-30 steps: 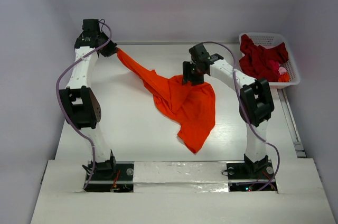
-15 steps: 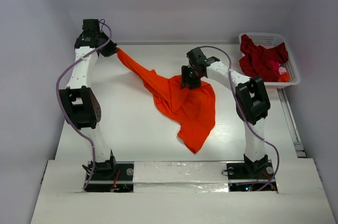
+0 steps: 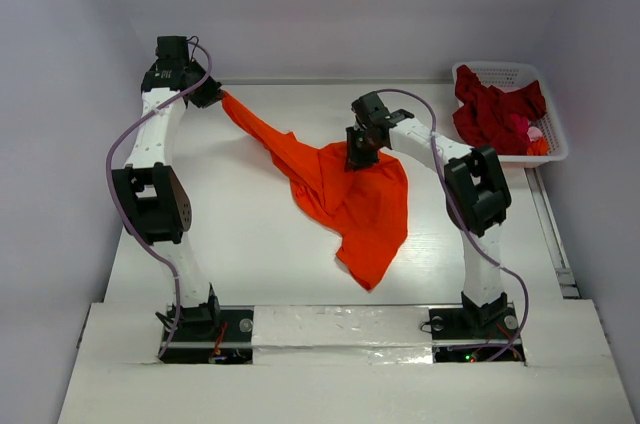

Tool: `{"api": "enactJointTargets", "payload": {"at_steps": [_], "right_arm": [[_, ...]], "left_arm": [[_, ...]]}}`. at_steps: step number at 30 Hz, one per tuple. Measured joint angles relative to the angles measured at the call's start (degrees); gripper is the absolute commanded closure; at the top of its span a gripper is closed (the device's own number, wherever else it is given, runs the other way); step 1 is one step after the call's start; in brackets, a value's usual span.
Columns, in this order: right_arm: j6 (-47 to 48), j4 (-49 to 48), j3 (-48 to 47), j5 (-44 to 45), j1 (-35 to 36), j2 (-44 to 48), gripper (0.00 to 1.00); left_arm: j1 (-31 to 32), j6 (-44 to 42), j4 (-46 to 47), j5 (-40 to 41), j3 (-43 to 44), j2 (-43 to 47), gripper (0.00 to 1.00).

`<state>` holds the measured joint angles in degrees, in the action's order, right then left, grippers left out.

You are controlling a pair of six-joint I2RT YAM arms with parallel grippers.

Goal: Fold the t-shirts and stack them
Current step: Flatten out the tshirt

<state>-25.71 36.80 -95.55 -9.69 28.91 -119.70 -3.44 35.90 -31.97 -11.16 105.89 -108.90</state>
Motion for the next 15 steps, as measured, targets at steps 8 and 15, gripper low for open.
{"api": "enactJointTargets", "payload": {"at_steps": [8,15], "right_arm": [[-0.09,0.0,0.04,0.09,0.0,-0.02,1.0],[-0.17,0.22,-0.09,0.7,0.02,-0.02,1.0]], "left_arm": [[0.0,-0.04,0.0,0.0,0.0,0.0,1.0],[0.0,-0.07,0.0,0.02,0.0,0.0,1.0]]}}
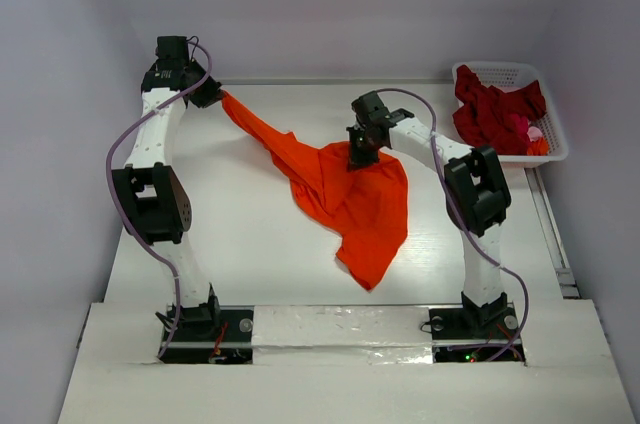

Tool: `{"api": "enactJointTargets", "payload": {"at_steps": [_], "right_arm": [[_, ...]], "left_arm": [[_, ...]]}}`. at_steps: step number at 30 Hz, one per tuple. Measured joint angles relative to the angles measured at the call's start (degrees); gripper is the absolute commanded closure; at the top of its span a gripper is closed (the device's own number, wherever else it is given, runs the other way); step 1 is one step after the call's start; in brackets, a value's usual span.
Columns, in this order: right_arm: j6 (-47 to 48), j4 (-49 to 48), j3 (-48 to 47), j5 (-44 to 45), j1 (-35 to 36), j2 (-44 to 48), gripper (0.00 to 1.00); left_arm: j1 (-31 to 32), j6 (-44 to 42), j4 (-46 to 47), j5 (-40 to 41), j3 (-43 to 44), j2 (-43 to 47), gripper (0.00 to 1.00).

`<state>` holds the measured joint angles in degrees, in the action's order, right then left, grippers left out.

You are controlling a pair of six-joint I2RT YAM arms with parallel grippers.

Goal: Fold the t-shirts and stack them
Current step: Flatten out the tshirt

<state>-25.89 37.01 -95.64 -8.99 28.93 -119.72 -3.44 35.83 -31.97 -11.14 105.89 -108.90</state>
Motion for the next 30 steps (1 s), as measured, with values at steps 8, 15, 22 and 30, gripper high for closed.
{"api": "enactJointTargets", "payload": {"at_steps": [8,15,22,30], "right_arm": [[0.11,3.76,-7.93,0.76,-3.19,0.0,1.0],[0.61,8.2,-19.76,0.96,-12.79,0.0,1.0],[1.14,14.88,-35.89,0.09,-17.22,-0.33,1.0],[1.46,15.5,-41.33,-3.15,-16.15,0.87,1.0]], "left_arm": [[0.0,-0.02,-0.76,0.0,0.85,0.0,1.0],[-0.46,-0.04,-1.81,-0.07,4.5,0.0,1.0],[-1.88,0.22,-1.9,-1.27,6.38,0.0,1.0],[-3.1,2.56,0.44,-4.63,7.87,0.39,1.0]]}}
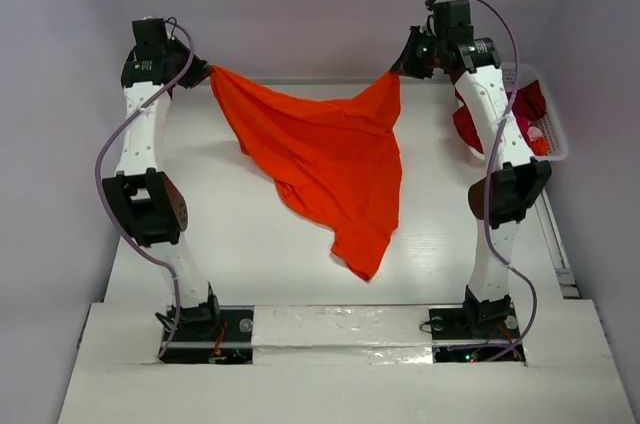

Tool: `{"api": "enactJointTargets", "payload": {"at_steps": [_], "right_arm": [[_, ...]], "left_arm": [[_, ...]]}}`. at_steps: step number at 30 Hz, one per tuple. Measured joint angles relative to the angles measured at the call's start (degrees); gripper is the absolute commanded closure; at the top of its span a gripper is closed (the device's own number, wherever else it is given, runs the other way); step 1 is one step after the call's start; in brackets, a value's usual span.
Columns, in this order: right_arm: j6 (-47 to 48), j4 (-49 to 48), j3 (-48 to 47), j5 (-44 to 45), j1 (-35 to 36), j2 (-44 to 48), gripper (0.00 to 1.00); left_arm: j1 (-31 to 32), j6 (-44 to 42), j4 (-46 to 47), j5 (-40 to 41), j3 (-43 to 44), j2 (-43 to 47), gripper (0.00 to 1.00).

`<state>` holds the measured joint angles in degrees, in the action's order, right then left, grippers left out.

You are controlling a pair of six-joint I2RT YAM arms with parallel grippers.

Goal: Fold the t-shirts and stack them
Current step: Flatten out the tshirt

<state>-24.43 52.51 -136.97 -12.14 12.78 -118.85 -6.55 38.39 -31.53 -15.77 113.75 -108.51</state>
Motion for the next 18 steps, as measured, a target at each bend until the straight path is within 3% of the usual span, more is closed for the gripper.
{"api": "enactJointTargets", "payload": {"at_steps": [12,18], "right_arm": [[-1.22,1.07,-7.52,-4.63,-7.91,-4.52,1.0],[-2.14,0.39,-3.61,-7.58,-10.05,-1.07,1.0]], "left_arm": [[-1.79,4.76,6.21,-6.71,0.39,0.37,1.0],[-2.56,7.34,10.49,-11.91,-2.29,3.93,1.0]]}}
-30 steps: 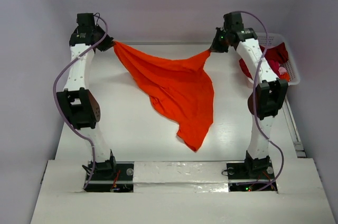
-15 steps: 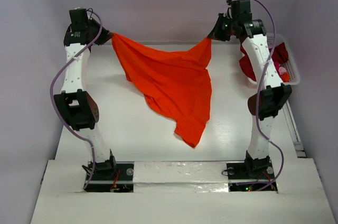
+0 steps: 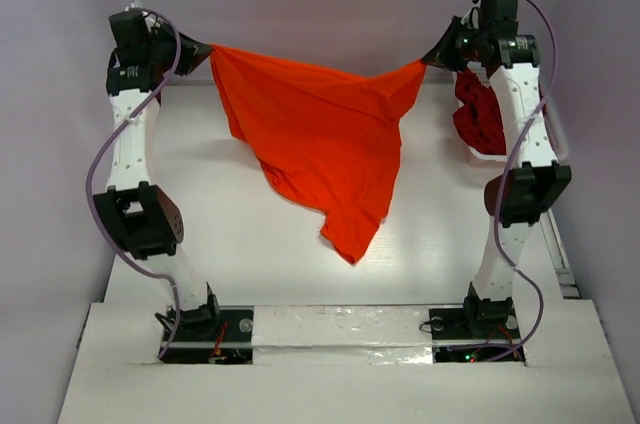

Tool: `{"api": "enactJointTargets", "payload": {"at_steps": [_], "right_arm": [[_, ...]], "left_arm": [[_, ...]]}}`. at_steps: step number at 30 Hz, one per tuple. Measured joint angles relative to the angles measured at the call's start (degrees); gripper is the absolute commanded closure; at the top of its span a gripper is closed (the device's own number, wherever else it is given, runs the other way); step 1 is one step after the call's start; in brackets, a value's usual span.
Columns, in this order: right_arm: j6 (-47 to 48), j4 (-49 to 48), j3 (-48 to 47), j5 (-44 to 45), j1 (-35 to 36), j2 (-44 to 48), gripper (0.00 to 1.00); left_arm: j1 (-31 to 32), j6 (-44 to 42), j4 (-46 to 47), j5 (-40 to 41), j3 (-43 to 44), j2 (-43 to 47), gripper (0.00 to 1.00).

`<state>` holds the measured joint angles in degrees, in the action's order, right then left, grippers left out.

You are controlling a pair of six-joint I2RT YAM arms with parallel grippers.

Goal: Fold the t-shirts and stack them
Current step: Flatten out the tshirt

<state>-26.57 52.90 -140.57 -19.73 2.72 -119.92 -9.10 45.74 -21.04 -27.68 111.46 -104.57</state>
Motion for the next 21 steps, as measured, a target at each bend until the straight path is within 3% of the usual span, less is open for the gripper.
{"api": "enactJointTargets", "payload": {"at_steps": [6,11,21], "right_arm": [[-0.46,0.07,9.11,-2.4,0.76,14.97,1.0],[-1.46,-4.35,15.1,-4.57,1.36,33.2,1.0],[-3.02,-11.74,39.19,-7.3,2.97,67.84,1.0]], "left_arm": [[0.02,1.86,3.06,-4.35,-5.88,14.23,1.0],[0.0,3.23,8.0,-7.17,-12.02,30.77,1.0],[0.0,2.71,7.41,-8.33,-24.24,60.54,1.0]]}}
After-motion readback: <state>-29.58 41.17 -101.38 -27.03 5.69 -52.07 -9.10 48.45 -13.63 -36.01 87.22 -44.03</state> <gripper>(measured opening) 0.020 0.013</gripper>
